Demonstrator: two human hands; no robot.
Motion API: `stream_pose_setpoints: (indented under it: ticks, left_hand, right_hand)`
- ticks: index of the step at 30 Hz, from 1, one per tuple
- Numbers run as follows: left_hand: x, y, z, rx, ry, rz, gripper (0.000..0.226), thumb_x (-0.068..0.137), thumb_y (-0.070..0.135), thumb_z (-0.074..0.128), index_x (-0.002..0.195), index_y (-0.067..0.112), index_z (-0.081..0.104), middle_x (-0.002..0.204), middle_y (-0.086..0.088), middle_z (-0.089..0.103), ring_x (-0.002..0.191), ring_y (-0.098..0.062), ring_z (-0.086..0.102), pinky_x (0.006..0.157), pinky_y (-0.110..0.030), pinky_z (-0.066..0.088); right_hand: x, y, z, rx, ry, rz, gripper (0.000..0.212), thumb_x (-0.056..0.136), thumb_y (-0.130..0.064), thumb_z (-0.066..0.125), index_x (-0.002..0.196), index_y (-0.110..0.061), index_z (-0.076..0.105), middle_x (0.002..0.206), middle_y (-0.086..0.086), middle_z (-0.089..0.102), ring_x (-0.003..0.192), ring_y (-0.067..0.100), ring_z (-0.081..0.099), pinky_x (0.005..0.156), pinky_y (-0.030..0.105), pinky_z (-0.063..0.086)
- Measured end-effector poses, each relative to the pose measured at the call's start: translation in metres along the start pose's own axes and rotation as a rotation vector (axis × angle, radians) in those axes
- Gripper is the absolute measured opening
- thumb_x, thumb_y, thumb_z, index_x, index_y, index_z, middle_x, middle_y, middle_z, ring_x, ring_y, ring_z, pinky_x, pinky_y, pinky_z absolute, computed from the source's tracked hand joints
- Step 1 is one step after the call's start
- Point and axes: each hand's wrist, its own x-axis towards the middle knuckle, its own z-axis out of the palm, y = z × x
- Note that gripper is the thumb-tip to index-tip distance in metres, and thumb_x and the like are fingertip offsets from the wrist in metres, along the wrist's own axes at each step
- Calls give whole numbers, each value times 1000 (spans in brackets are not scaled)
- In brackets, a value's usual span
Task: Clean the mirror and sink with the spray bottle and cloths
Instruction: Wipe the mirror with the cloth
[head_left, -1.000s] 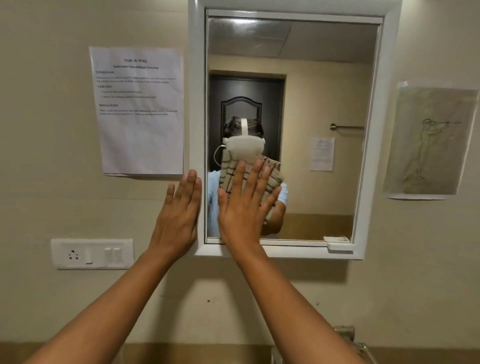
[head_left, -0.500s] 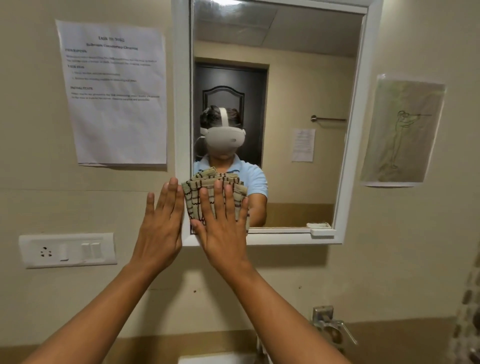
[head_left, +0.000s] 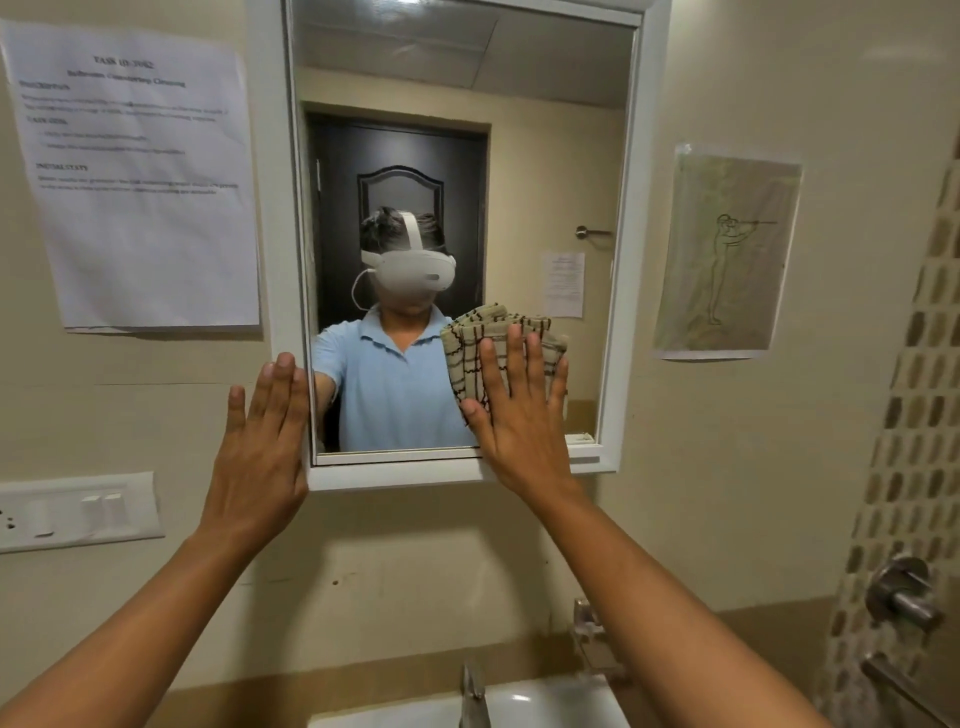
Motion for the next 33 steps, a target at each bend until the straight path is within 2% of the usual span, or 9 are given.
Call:
stream_pose_setpoints:
  ticks: [4, 8, 14, 19, 23, 25, 27, 30, 33]
  left_hand:
    - [2, 2, 0, 4, 8, -8, 72, 85, 11, 27, 152, 2, 4, 161, -16, 1, 150, -31, 3, 121, -51, 4]
    - [2, 4, 1, 4, 2, -14, 70, 86, 13, 25, 152, 2, 4, 161, -17, 1, 149, -33, 3, 121, -50, 4]
    - [2, 4, 3, 6, 9, -27, 74, 84, 8, 33, 152, 1, 4, 161, -18, 0, 150, -32, 2, 121, -51, 5]
    - [0, 3, 7, -12, 20, -15, 75, 85, 8, 36, 153, 2, 4, 162, -17, -1, 149, -32, 2, 121, -49, 4]
    - [1, 1, 8, -10, 19, -5, 73, 87, 9, 35, 153, 2, 4, 162, -17, 0, 149, -33, 3, 122, -48, 4]
    - [1, 1, 9, -14, 27, -7, 74, 86, 7, 35, 153, 2, 5, 162, -17, 1, 149, -33, 4, 122, -48, 5]
    - [0, 1, 9, -16, 23, -10, 77, 83, 3, 40, 152, 2, 6, 161, -17, 2, 149, -33, 4, 121, -50, 6]
    - [0, 0, 6, -16, 10, 3, 76, 84, 3, 41, 153, 2, 7, 162, -17, 3, 150, -31, 4, 121, -50, 8]
    - [-2, -2, 1, -41, -27, 3, 71, 88, 11, 38, 153, 2, 8, 162, -15, 3, 150, -29, 3, 121, -49, 8]
  right_hand:
    - [4, 36, -10, 45, 41, 170, 82, 97, -60, 34, 155, -19, -7, 163, 14, -12, 151, 31, -13, 118, 60, -4]
    - [-10, 40, -11, 75, 52, 265, 93, 91, -69, 36, 157, -14, 0, 164, 15, -10, 151, 33, -11, 118, 58, -8]
    - [-19, 18, 3, 99, 93, 337, 90, 94, -60, 44, 156, -12, -1, 164, 16, -8, 151, 34, -8, 119, 61, -3]
    - [-23, -13, 13, 99, 87, 203, 80, 98, -53, 40, 157, -15, 2, 164, 14, -6, 151, 31, -8, 120, 56, -6]
    - [-24, -28, 17, 122, 100, 196, 77, 100, -49, 38, 156, -19, -5, 164, 13, -6, 152, 30, -8, 120, 56, -2]
    - [-25, -45, 20, 150, 85, 78, 75, 100, -44, 38, 156, -21, -5, 164, 12, -6, 152, 29, -7, 120, 57, 1]
    - [-28, -72, 25, 180, 71, -47, 75, 99, -36, 46, 157, -22, 0, 165, 10, -2, 152, 27, -3, 119, 57, 4]
    - [-36, -104, 29, 244, 55, -116, 80, 90, -16, 59, 157, -21, 14, 165, 8, 9, 152, 26, 4, 120, 56, 7]
    - [-47, -120, 29, 320, 32, -232, 83, 83, -3, 61, 155, -21, 22, 164, 5, 14, 152, 23, 8, 120, 55, 11]
